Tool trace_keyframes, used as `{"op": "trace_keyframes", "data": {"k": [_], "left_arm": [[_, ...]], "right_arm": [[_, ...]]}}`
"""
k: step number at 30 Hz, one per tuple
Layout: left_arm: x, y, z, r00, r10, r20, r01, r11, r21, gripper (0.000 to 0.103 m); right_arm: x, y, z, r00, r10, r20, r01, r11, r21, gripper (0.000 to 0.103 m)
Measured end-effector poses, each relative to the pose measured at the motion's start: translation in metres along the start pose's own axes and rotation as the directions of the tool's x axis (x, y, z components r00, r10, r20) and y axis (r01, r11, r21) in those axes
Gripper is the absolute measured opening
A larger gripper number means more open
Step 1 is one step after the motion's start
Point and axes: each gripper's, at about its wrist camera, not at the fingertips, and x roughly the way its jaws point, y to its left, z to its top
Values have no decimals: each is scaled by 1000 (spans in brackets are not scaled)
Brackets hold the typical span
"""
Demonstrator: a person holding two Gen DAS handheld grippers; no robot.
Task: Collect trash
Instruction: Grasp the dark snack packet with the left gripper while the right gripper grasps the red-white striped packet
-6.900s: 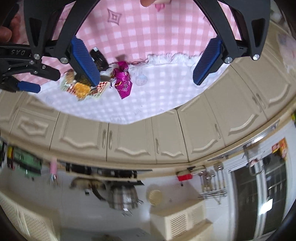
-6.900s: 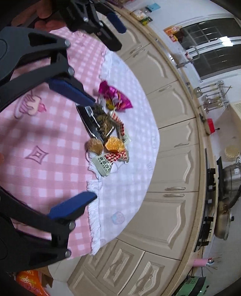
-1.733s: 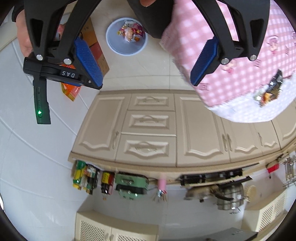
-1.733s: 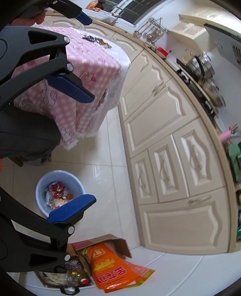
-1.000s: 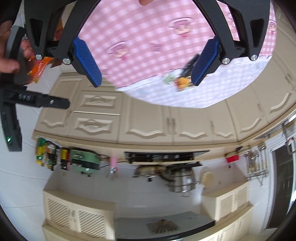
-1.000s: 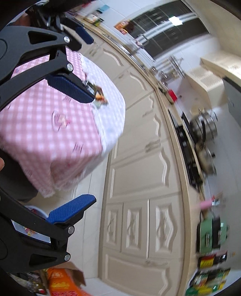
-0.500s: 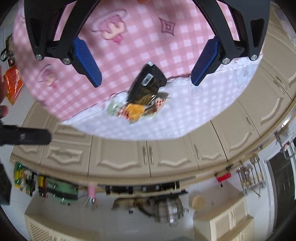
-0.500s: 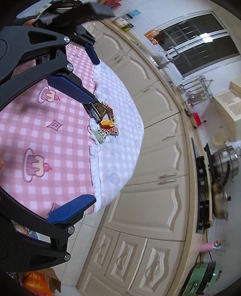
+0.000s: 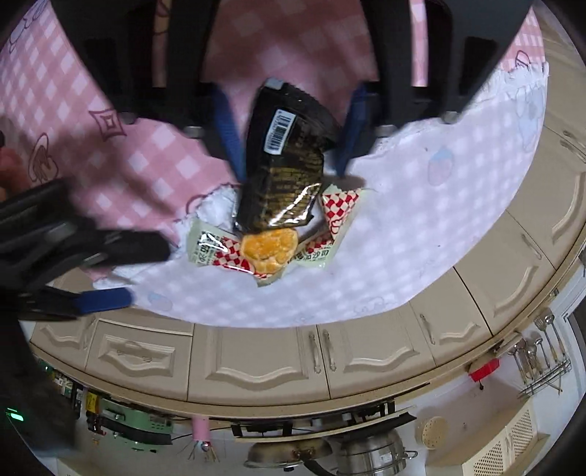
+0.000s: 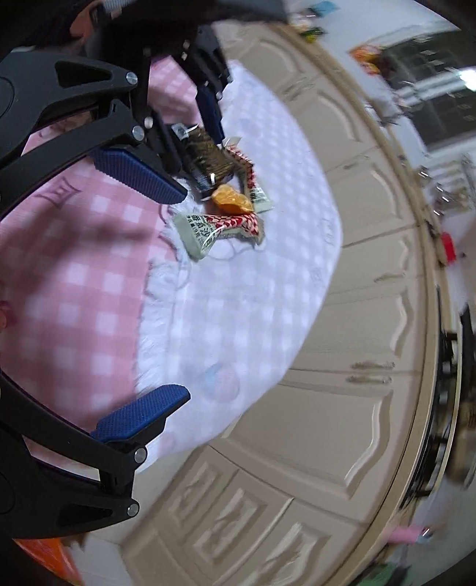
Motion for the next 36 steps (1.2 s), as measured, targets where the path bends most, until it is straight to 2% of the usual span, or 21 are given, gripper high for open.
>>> {"op": "trace_keyframes", "data": {"k": [3, 5, 7, 9, 10, 11, 13, 16, 21, 28, 36], "left_arm": [[-7, -1, -5, 1000, 23, 2, -23, 1000, -5, 27], [-13, 2, -9, 1000, 30, 8, -30, 999, -24, 25], [-19, 8, -15, 1000, -5, 13, 6, 998, -66, 25], [-25, 13, -21, 999, -28, 23, 31, 993, -111, 25], [-27, 16, -23, 999, -33, 28, 36, 991, -130, 24], [-29, 19, -27, 999, -35, 35, 40, 987, -153, 24], [-31, 22, -32, 998, -42, 44, 49, 981, -186, 24], [-43, 26, -39, 996, -22, 85, 41, 973, -228, 23], [-51, 33, -46, 991, -33, 127, 67, 960, -273, 23], [-66, 29, -52, 988, -1, 156, 45, 960, -277, 22], [-119, 16, -67, 973, -17, 229, 86, 952, -294, 22]], "right_arm": [[14, 12, 6, 1000, -14, -19, 13, 999, -51, 97], [18, 17, 10, 1000, -15, -18, 14, 998, -67, 93], [28, 22, 14, 999, -25, -32, 22, 995, -93, 74], [30, 27, 15, 999, -40, -16, 37, 991, -126, 62], [29, 28, 15, 999, -35, -12, 33, 991, -127, 47], [27, 30, 14, 999, -32, -8, 30, 991, -129, 36], [24, 33, 10, 999, -33, -7, 32, 990, -138, 29], [13, 32, -2, 1000, -14, 5, 14, 993, -118, 24], [-19, 26, -28, 999, 14, 38, -12, 999, -45, 23], [-69, 25, -71, 995, 63, 77, -66, 997, 31, 23], [-126, 32, -89, 985, 89, 150, -93, 996, 20, 23]]}}
